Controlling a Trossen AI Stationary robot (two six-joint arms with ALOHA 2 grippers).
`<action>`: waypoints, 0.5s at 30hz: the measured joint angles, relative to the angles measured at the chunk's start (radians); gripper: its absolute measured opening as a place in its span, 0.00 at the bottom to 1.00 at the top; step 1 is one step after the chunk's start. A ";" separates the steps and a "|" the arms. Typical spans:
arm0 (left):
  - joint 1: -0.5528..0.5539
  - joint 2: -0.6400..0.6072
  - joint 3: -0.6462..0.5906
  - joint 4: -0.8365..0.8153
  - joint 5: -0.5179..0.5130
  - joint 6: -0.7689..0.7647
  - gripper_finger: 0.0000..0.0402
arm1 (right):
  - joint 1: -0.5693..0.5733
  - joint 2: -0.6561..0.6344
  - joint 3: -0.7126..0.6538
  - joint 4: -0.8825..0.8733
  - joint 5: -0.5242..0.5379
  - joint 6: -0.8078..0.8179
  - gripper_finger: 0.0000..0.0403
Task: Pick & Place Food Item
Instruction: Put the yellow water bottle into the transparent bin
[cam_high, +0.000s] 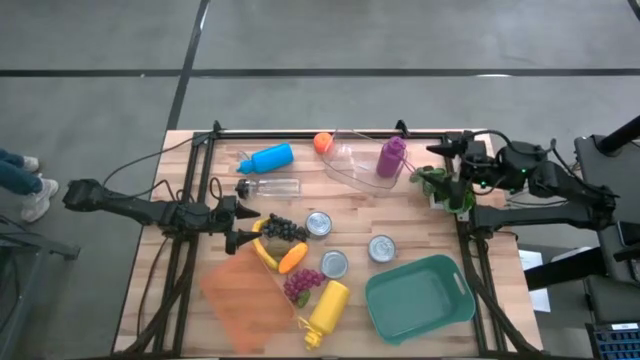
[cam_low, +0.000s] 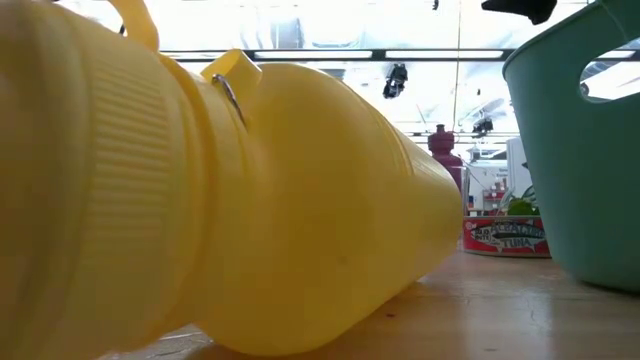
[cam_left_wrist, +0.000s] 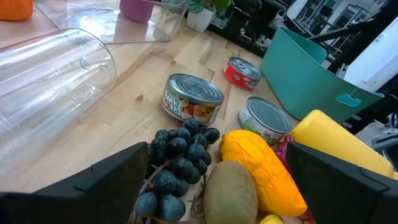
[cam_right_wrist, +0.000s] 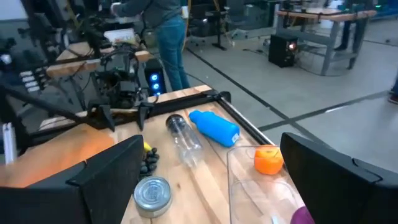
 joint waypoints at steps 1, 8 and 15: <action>0.000 0.000 0.000 0.000 0.000 0.000 0.96 | 0.000 0.004 -0.002 0.000 -0.014 -0.008 0.93; 0.000 0.000 0.000 0.000 0.000 0.000 0.96 | 0.000 0.052 0.007 0.024 -0.183 -0.147 0.93; 0.000 0.000 0.000 0.000 0.000 0.000 0.96 | 0.022 0.168 0.014 0.088 -0.376 -0.143 0.93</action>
